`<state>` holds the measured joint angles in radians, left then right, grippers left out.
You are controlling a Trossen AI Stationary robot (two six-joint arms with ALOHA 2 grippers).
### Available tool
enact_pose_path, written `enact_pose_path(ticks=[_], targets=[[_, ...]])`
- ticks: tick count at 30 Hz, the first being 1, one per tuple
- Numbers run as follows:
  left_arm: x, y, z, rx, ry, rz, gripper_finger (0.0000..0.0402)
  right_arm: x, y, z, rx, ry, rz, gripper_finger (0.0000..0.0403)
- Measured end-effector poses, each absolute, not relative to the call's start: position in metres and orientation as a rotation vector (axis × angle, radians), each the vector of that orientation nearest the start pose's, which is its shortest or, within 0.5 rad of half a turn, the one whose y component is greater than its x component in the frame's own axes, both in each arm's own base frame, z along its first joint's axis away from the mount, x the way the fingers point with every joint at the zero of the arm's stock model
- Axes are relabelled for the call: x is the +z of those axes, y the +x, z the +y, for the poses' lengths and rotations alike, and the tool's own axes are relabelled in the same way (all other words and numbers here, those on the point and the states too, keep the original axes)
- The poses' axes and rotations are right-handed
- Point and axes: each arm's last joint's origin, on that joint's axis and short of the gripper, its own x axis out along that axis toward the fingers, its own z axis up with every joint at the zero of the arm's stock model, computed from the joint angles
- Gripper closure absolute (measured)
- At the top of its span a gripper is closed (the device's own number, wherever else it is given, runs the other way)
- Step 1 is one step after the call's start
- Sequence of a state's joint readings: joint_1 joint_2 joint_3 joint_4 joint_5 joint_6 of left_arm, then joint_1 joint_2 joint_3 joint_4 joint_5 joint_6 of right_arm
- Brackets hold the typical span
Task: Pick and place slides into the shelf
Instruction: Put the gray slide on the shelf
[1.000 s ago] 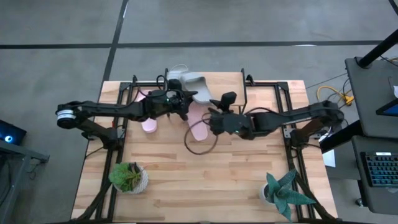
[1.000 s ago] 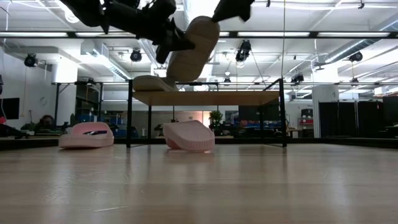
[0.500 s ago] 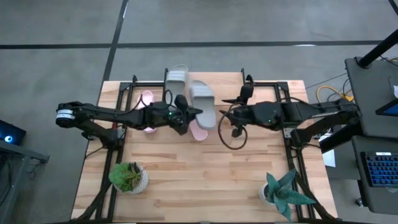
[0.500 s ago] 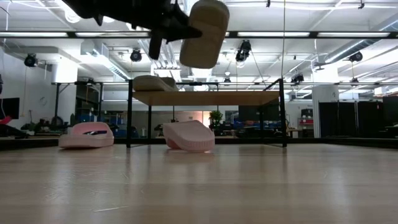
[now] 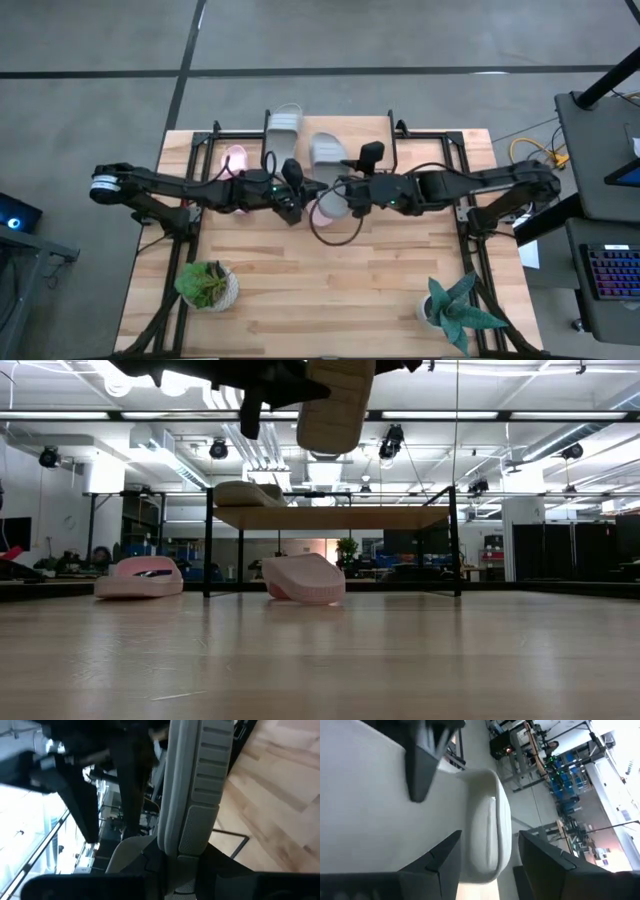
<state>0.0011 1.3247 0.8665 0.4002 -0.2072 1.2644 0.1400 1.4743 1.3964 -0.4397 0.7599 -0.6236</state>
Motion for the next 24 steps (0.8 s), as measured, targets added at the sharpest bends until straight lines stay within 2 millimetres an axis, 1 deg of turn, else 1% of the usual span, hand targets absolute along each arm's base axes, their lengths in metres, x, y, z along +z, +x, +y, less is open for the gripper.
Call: enact_pose_path(ticks=[6, 10, 17, 24], targets=[[0.299, 0.298, -0.004, 0.118, 1.275, 0.164, 0.0364, 0.363, 0.329, 0.019, -0.446, -0.822, 0.675, 0.022], [0.3, 0.298, -0.008, 0.114, 1.301, 0.159, 0.0364, 0.364, 0.329, 0.018, -0.448, -0.818, 0.678, 0.0221], [0.301, 0.298, -0.011, 0.106, 1.304, 0.152, 0.0364, 0.364, 0.329, 0.015, -0.459, -0.811, 0.68, 0.0236], [0.302, 0.305, -0.016, 0.087, 1.361, 0.147, 0.0364, 0.362, 0.33, 0.011, -0.468, -0.81, 0.695, 0.0241]])
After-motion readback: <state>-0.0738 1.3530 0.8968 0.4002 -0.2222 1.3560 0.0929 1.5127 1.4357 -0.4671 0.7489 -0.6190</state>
